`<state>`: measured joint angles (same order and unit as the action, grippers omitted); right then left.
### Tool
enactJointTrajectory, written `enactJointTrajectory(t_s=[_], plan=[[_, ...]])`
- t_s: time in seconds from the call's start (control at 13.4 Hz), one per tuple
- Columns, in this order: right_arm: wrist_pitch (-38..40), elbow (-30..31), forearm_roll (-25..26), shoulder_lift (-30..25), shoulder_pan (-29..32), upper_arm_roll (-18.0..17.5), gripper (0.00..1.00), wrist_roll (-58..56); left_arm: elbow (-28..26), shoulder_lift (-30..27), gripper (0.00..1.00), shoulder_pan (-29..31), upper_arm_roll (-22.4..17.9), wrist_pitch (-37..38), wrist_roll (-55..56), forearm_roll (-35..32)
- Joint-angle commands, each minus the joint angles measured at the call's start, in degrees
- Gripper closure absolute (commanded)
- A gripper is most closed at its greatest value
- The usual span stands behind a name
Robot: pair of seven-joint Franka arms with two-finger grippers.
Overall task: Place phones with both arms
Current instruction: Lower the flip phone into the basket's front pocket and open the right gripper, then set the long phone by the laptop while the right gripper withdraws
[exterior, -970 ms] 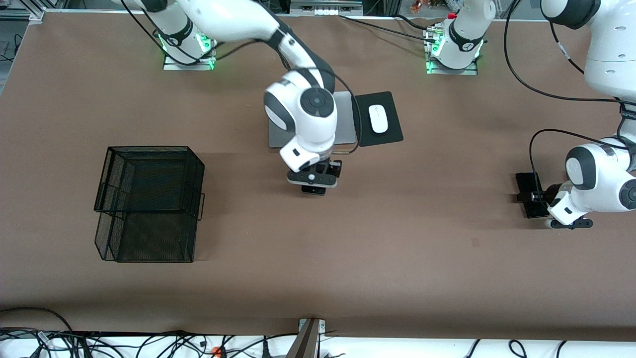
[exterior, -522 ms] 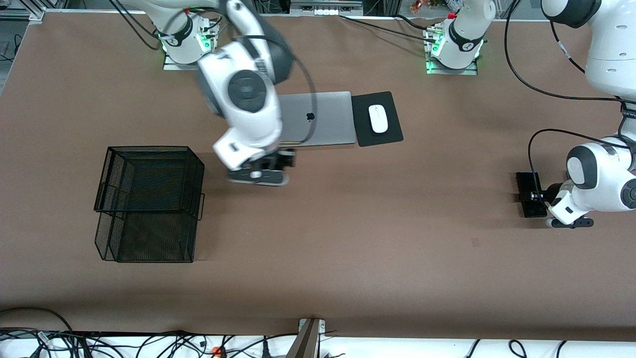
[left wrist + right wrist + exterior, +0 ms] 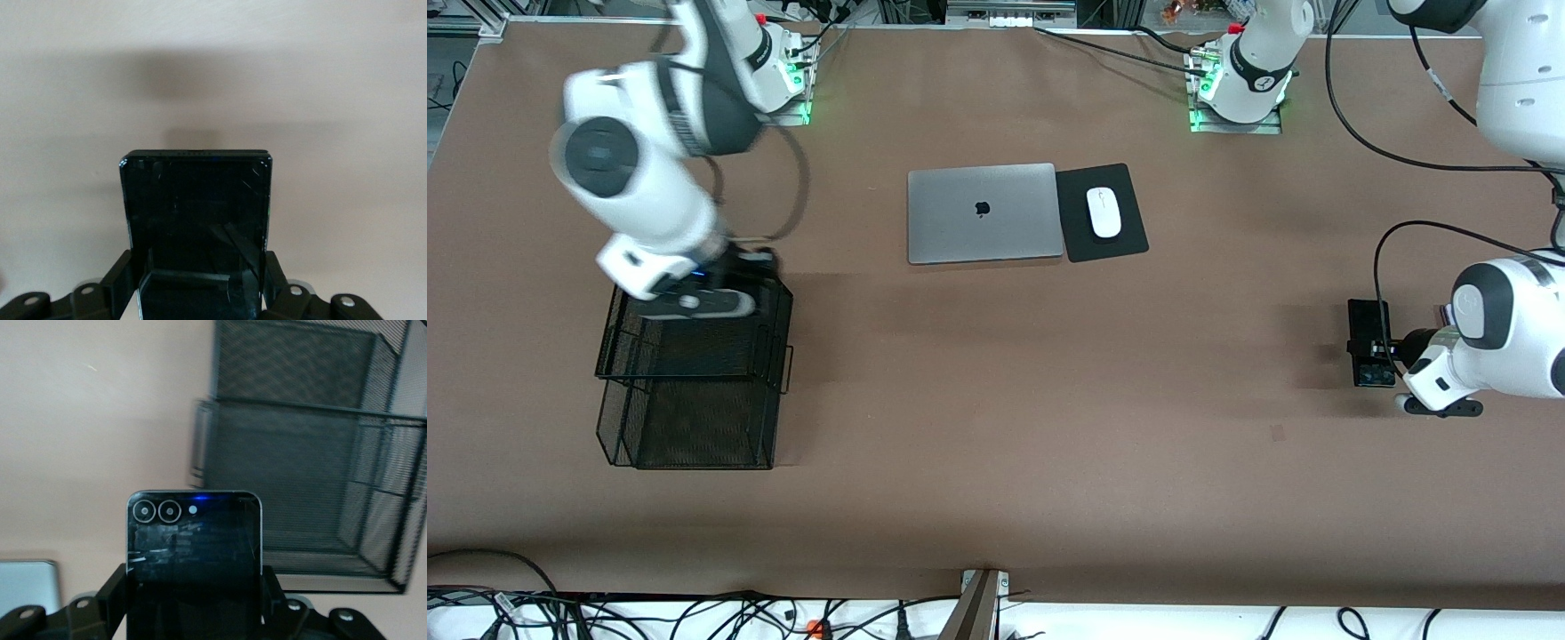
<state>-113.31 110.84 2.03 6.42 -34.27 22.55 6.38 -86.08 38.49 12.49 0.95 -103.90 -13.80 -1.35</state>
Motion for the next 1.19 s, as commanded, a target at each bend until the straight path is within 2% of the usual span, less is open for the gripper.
enactJointTrajectory(t_s=[0.0,0.15,0.37,0.52,0.67,0.9,0.97,1.04,1.12], plan=[[-8.0,12.4,-0.7,-6.6,-0.7,7.8,1.0,-11.5,6.6,-0.3,0.77,-6.6,-0.6,7.9,1.1,1.3],[-14.4,14.1,-1.3,-3.9,-0.6,13.1,1.0,-19.7,8.0,-0.4,0.73,-11.8,-0.5,10.3,1.1,1.4],[-19.0,12.8,-8.7,2.3,0.3,13.8,1.0,-23.0,8.4,0.2,0.73,-17.5,0.3,9.7,6.4,9.1],[-23.2,12.6,-11.5,5.8,1.0,13.8,1.0,-23.1,10.6,2.2,0.73,-22.8,0.3,8.6,9.5,14.2],[-25.5,12.5,-11.9,8.1,1.7,13.8,1.0,-23.1,10.6,3.3,0.73,-29.1,0.2,1.9,18.8,14.7],[-25.3,11.6,-11.9,8.6,2.6,13.7,1.0,-23.6,10.6,6.6,0.72,-37.9,0.2,-7.0,29.1,14.6],[-25.2,11.3,-11.9,8.8,2.7,13.7,0.63,-23.5,10.6,7.6,0.72,-40.1,0.2,-9.3,33.2,14.6],[-25.1,11.2,-12.8,9.0,2.7,13.7,0.01,-23.5,10.6,8.7,0.68,-42.4,0.2,-11.4,36.4,14.5],[-24.9,10.8,-14.2,9.0,2.6,13.7,0.0,-23.7,10.6,9.7,0.69,-44.5,0.1,-13.6,38.7,14.4]])
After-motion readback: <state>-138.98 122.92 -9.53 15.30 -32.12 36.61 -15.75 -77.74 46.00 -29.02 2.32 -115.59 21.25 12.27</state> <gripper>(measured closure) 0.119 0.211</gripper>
